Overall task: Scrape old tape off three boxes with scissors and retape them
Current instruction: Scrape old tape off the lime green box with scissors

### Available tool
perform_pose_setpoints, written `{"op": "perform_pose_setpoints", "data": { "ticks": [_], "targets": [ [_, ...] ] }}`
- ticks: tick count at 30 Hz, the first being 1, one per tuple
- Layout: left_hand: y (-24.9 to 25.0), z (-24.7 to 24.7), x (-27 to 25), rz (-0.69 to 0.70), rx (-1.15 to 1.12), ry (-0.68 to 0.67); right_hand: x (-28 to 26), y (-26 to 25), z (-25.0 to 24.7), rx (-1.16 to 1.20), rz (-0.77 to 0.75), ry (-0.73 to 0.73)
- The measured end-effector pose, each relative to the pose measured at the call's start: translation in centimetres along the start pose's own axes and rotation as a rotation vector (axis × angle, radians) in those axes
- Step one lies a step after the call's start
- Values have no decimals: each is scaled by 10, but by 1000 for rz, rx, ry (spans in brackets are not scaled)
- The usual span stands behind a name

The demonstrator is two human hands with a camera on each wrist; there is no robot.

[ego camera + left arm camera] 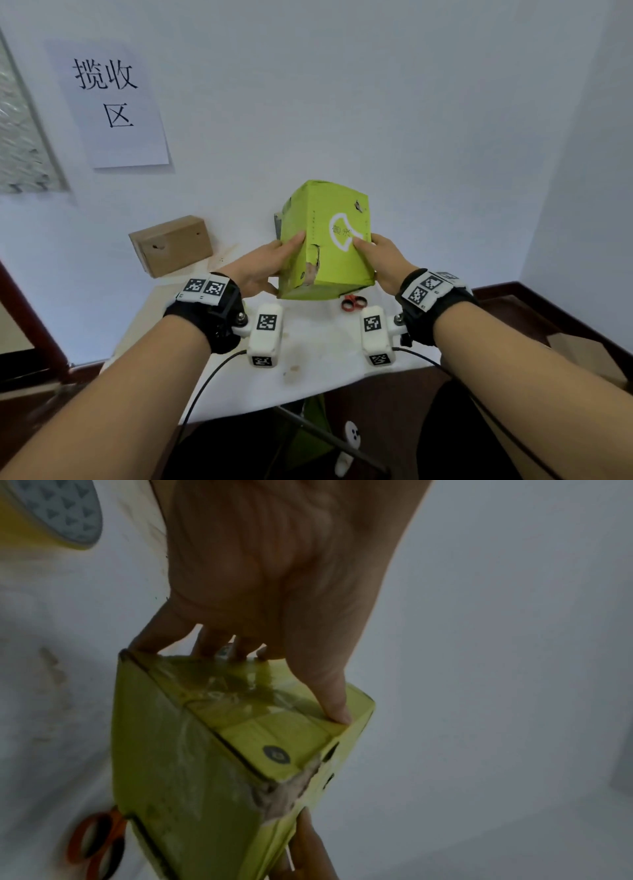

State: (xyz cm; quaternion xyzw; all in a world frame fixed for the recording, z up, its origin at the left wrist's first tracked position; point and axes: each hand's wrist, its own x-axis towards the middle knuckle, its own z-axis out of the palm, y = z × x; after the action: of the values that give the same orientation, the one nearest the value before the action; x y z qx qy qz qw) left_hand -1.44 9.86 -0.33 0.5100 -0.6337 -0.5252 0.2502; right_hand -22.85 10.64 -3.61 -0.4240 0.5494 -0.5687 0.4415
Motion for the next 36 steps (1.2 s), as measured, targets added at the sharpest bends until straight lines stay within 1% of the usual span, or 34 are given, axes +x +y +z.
{"op": "perform_pose_setpoints", "data": {
  "ticks": [3,8,11,15,17,19,21,23,24,25,26,28,29,30,33,36],
  "targets": [
    [-4,5,0,25,19,41,-1,7,-2,10,-23,17],
    [-12,7,2,5,-59,-20,-1,12,4,0,-64,-45],
    [-23,4,9,-11,-37,31,0,12,13,-26,-95,-85],
    [-33,-4,12,-26,-67,95,9,12,22,-48,-81,-102],
    [-36,-10,14,-65,-93,149,17,14,25,-41,-67,-96],
    [-40,-14,16,-119,-117,175,24,18,26,13,-46,-69],
    [-46,-15,17,-157,-135,187,31,25,18,-13,-26,39],
    [-49,-14,21,-156,-133,195,37,37,6,-111,16,166],
    [-50,-14,24,-140,-125,210,37,42,2,-194,62,184],
    [-50,-13,25,-116,-102,231,37,47,-2,-290,134,146],
    [-49,-12,27,-94,-63,250,40,53,-6,-382,218,71],
    [-47,-10,30,-60,26,261,37,58,-7,-544,299,-57],
    [-46,-8,30,-44,57,253,38,61,-7,-650,302,-109],
    [-46,-7,31,-33,80,243,37,62,-6,-723,288,-116],
    [-49,-6,33,-4,110,226,37,67,4,-917,362,-122],
    [-52,-8,31,10,86,225,42,70,10,-1066,361,-138]
  ]
}}
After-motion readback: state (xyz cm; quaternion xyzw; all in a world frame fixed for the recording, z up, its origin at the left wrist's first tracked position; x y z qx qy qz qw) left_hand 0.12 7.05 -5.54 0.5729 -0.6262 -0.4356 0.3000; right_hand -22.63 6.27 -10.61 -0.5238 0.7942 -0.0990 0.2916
